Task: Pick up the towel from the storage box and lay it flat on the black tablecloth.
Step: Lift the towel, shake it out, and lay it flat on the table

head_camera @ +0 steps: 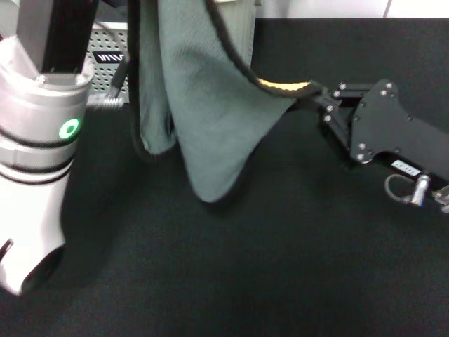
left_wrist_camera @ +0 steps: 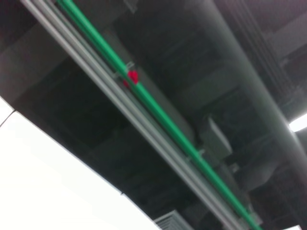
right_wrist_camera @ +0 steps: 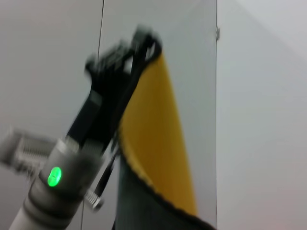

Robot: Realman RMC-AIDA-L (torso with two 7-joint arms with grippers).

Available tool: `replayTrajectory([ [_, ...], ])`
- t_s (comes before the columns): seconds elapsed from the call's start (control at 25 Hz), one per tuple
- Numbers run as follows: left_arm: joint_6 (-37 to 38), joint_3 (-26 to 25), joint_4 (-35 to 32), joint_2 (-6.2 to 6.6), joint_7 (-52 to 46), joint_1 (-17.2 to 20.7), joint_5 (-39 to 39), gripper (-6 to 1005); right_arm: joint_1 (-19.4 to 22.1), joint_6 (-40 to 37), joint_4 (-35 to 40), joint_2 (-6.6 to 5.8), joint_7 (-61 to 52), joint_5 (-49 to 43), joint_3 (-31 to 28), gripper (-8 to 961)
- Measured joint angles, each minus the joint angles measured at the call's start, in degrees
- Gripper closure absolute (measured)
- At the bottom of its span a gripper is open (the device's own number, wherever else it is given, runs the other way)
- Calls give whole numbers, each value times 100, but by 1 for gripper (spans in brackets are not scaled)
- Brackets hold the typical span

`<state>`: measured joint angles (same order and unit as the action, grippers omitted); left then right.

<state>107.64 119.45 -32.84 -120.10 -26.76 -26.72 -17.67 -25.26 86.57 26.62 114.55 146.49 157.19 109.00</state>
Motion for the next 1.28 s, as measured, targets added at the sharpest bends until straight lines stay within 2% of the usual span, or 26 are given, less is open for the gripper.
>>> replayTrajectory([
  [0.12,-5,-123,53,55,-311,378,151,948,44,31,279,-266,-577,-7,-26,944],
  [0.28,-8,-551,55,207,-843,896,794,948,128,81,848,-675,-1447,-363,-229,943],
  [0.4,-74,-1047,92,356,-1547,1143,1544,947,356,126,1610,-832,-2289,-1207,-893,942],
  [0.44,-111,-1249,138,425,-1806,1185,1827,947,474,144,1838,-830,-2552,-1517,-1174,941],
  [0.52,-149,-1679,326,544,-2259,1199,2431,946,813,162,2457,-737,-3100,-2222,-1844,941],
  [0.64,-118,-2146,467,596,-2590,1245,3089,946,1450,323,3551,-431,-3745,-3148,-2755,940],
  [0.72,-103,-2412,396,599,-2728,1331,3535,946,1921,515,4511,-156,-4216,-3776,-3299,939],
  [0.76,-95,-2498,362,600,-2772,1364,3681,945,2092,580,4842,-91,-4385,-3957,-3418,939],
  [0.8,-47,-2616,319,602,-2843,1403,3899,945,2234,627,5144,-52,-4534,-4067,-3473,939],
  [0.88,85,-2713,295,602,-2923,1464,4128,945,2408,733,5484,-54,-4787,-4134,-3469,938],
  [1.04,460,-2859,276,627,-3073,1663,4358,944,2517,1067,5677,-60,-5139,-4089,-3556,937],
  [1.28,755,-2954,279,726,-3273,1999,4536,943,3011,1263,5952,22,-5257,-4057,-3778,935],
])
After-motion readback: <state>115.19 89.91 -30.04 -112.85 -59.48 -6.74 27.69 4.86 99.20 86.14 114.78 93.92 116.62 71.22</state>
